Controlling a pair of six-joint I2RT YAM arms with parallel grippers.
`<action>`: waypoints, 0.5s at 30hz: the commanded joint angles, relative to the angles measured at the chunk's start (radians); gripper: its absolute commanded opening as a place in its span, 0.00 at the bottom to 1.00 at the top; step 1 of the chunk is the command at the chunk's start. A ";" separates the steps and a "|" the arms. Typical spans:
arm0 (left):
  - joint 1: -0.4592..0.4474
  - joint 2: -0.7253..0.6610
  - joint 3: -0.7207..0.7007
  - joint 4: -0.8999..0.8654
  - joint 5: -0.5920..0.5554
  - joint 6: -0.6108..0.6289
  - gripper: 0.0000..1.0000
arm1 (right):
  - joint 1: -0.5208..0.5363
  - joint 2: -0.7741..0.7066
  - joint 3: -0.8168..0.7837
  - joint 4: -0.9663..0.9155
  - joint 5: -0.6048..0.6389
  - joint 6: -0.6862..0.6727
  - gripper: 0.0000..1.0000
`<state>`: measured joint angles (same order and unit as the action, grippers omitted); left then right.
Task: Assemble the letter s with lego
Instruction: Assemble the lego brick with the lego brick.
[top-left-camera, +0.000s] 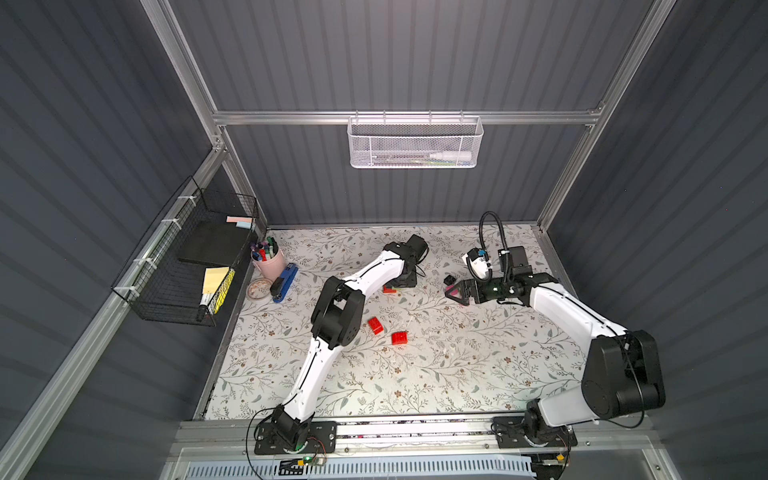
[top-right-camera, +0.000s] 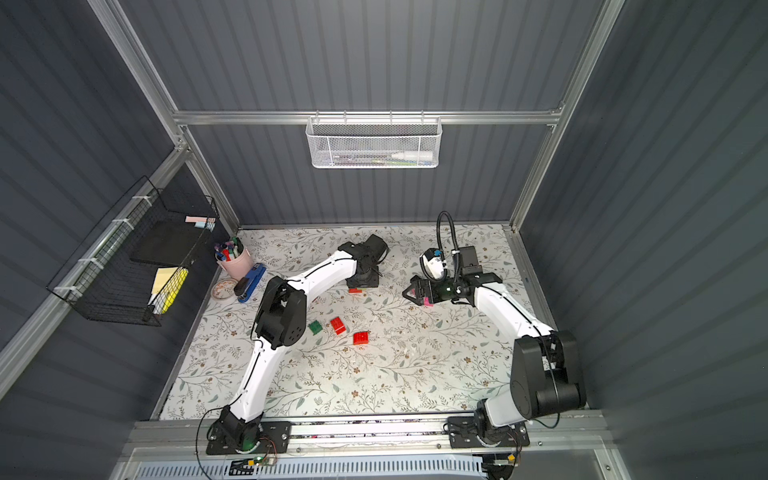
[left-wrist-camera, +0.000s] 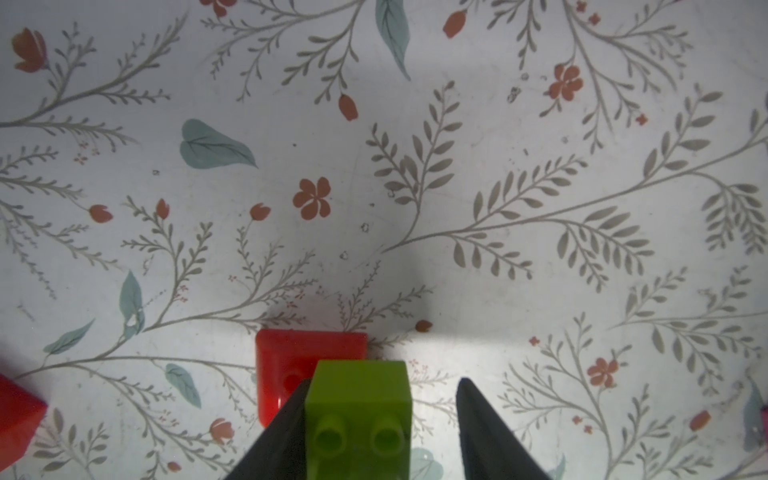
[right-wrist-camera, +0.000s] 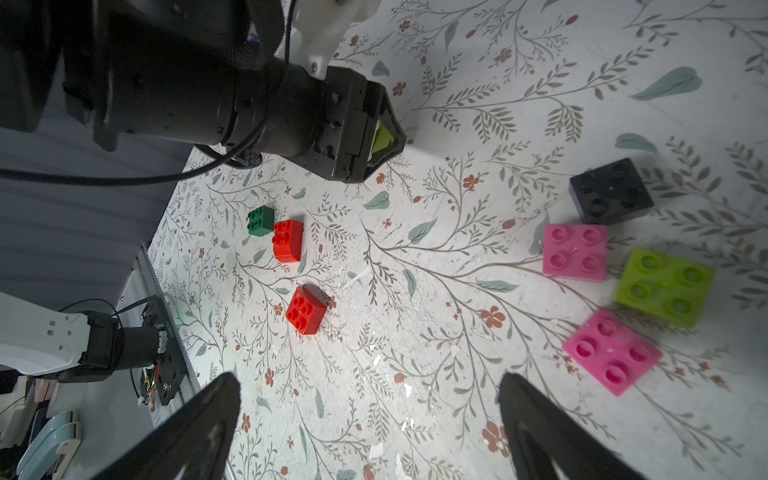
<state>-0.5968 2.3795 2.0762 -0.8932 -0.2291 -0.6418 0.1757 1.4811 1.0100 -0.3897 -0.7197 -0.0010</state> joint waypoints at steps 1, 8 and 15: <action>0.009 -0.036 0.027 -0.039 -0.019 0.027 0.59 | -0.005 -0.013 0.009 -0.005 -0.026 -0.008 0.99; 0.006 -0.052 0.030 -0.046 -0.024 0.046 0.60 | -0.005 -0.012 0.010 -0.005 -0.027 -0.007 0.99; 0.006 -0.060 0.057 -0.062 -0.041 0.075 0.62 | -0.005 -0.012 0.010 -0.006 -0.027 -0.008 0.99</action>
<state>-0.5964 2.3768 2.0953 -0.9165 -0.2459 -0.5995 0.1757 1.4811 1.0100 -0.3897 -0.7273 -0.0010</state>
